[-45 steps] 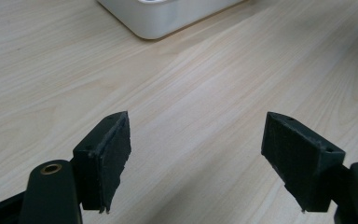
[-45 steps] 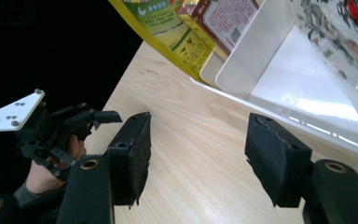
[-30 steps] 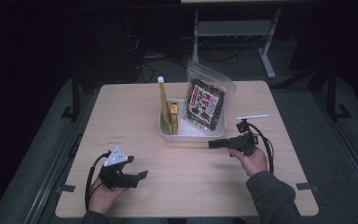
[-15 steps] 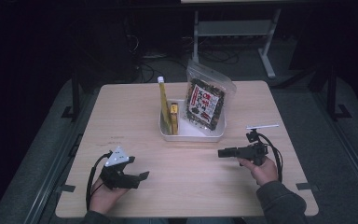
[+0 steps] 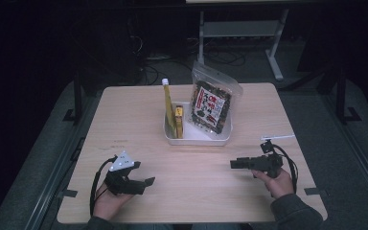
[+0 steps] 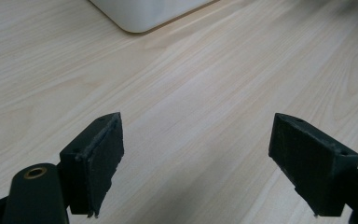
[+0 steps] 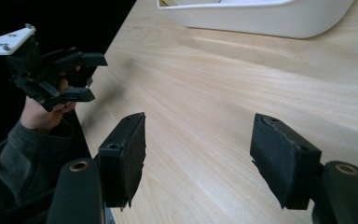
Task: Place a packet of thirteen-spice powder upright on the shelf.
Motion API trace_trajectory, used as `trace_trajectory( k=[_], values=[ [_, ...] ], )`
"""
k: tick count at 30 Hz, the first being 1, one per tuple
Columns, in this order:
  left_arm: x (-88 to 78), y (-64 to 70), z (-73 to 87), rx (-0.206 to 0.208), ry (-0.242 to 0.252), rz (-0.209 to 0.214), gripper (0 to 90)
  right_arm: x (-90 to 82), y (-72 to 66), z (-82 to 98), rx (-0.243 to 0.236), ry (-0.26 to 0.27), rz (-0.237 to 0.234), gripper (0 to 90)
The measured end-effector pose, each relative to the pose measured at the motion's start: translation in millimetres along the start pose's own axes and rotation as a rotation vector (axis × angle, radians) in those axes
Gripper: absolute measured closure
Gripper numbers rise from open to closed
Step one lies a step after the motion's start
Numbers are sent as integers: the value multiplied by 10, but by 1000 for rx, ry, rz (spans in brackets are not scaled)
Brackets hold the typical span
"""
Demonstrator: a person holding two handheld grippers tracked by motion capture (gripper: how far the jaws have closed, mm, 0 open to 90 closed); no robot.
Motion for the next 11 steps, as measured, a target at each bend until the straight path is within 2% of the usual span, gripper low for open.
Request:
trace_trajectory(
  k=[7,11],
  values=[
    [7,10,3,4,-2,5,169,-48,22,99,-14,-10,11,331],
    [7,-3,-2,-1,0,3,160,-78,-48,174,-67,-10,2,319]
  ],
)
Point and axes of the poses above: each handheld gripper's, and its own axes: x roughly forward along the jaws, z roughly out of its underside, y roughly to its right, the point moved 7 cm from there along x, roughly forward along the jaws, and after that the axes turned 11 degrees about y, right-handed, at the moved point
